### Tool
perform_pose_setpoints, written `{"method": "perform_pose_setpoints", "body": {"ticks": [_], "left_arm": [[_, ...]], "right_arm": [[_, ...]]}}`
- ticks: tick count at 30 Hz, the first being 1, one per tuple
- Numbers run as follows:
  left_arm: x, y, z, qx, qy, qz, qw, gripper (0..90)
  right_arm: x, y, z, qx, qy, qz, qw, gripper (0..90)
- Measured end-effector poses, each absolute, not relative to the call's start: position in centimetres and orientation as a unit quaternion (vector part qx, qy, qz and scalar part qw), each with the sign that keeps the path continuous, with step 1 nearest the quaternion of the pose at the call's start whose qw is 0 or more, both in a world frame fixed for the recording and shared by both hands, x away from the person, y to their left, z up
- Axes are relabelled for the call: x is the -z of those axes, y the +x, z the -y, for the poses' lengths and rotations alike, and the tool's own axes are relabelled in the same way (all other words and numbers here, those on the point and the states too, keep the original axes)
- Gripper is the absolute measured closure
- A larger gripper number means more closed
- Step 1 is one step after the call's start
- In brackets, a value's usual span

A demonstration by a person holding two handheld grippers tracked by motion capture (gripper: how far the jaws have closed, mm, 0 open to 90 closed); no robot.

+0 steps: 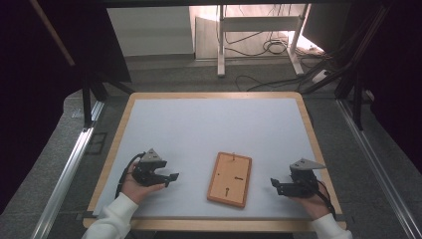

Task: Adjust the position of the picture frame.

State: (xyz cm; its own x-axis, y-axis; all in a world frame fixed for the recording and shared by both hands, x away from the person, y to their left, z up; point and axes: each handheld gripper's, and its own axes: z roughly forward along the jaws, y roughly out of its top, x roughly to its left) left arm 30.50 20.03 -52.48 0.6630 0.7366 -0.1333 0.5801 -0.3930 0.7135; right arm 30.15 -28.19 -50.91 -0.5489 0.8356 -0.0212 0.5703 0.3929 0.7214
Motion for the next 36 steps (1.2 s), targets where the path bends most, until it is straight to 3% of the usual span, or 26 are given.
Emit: {"method": "perform_pose_setpoints", "body": {"ticks": [14, 17, 36], "left_arm": [[52.5, 29.9, -20.4, -0.112, 0.83, -0.389, 0.384, 28.8], [52.3, 30.0, -20.2, -0.112, 0.832, -0.388, 0.38, 29.3], [52.5, 29.7, -20.2, -0.117, 0.835, -0.385, 0.376, 29.5]], "right_arm": [[50.8, 29.2, 28.6, -0.337, 0.433, -0.812, 0.2, 13.8], [50.5, 29.0, 28.6, -0.345, 0.425, -0.814, 0.193, 19.7], [49.6, 30.1, 27.8, -0.358, 0.422, -0.811, 0.192, 19.5]]}}
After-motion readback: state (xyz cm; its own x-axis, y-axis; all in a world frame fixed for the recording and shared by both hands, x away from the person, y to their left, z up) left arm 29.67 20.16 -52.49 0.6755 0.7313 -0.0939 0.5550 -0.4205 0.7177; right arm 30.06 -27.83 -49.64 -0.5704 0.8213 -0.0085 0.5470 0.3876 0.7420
